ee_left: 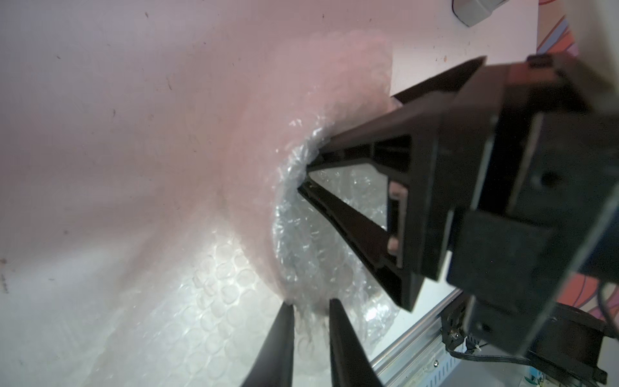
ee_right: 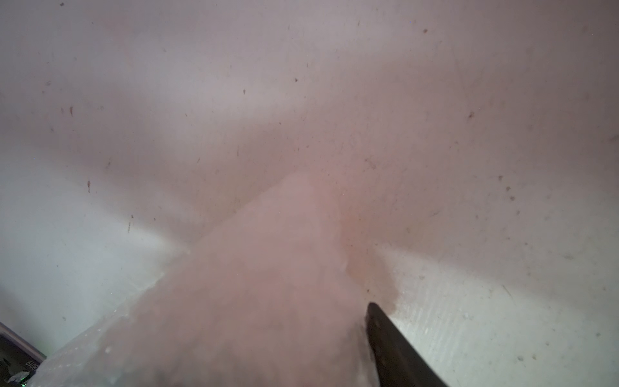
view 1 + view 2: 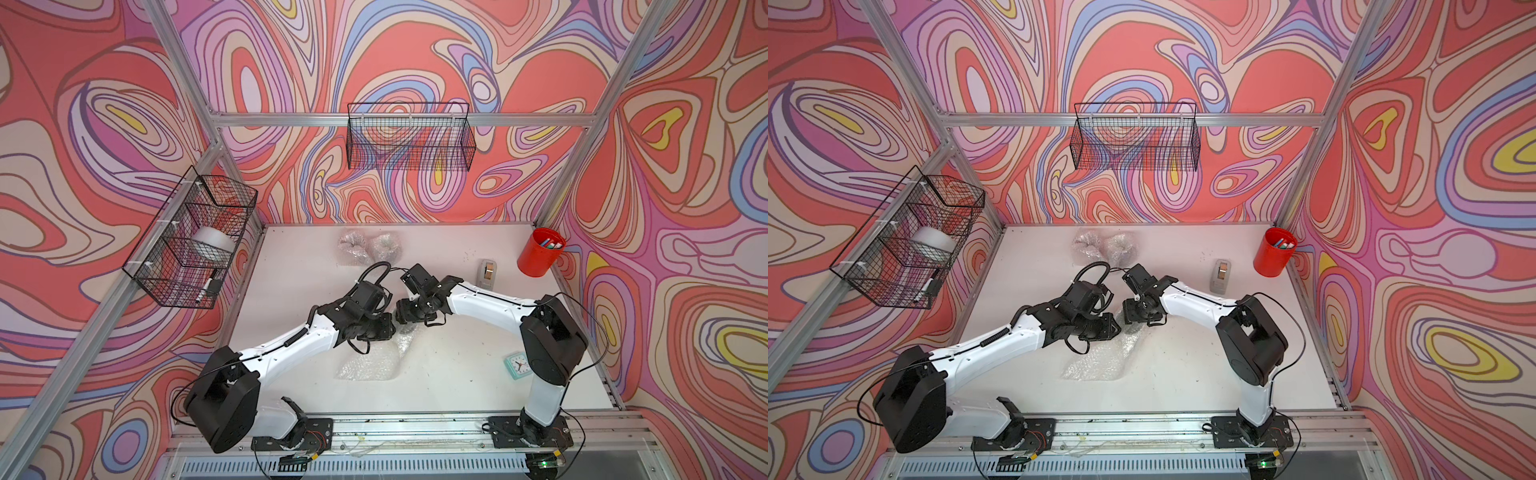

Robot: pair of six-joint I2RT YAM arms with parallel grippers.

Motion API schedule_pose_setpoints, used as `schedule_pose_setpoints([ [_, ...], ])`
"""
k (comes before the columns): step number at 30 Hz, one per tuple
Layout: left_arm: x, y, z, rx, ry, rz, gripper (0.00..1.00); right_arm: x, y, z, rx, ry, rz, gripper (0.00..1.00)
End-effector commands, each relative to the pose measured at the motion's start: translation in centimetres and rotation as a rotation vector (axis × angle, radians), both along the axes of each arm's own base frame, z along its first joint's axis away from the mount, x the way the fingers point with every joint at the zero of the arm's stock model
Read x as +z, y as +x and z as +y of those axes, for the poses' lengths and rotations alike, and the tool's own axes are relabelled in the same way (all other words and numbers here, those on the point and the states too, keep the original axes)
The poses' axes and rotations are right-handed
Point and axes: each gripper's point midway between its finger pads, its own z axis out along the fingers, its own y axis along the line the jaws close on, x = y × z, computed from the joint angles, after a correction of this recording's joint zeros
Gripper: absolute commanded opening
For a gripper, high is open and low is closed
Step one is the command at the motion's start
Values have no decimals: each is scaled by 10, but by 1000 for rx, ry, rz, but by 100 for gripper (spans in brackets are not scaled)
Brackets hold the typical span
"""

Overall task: Wrap mugs in bubble wrap
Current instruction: Wrap the mug in bubble wrap.

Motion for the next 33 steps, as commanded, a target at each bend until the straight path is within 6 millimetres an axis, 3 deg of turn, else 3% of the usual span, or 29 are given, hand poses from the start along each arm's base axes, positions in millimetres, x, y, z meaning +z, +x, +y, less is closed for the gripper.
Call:
schedule_pose_setpoints([
  [1, 4, -27, -10, -72, -65, 51, 24, -19, 2, -11, -45, -58, 12, 65],
  [7, 23, -37, 1, -82, -82, 4, 38, -20, 2, -13, -46, -67, 14, 66],
  [11, 24, -46, 12, -71, -71, 4, 39, -18, 3, -11, -44, -62, 12, 66],
  [14, 11, -43, 62, 87, 132, -26, 33, -16, 5, -9, -42, -58, 6, 66],
  [17, 6, -43, 127, 301, 360, -47, 39, -15, 5, -8, -39, -49, 4, 66],
  [21, -8, -54, 166, 447, 434, 23, 50, -16, 5, -7, -35, -47, 7, 66],
  [24, -13, -54, 176, 499, 409, 30, 62, -16, 4, -7, -34, -44, 8, 66],
  [33, -54, -57, 155, 382, 373, 171, 73, -18, 0, -8, -27, -44, 20, 66],
])
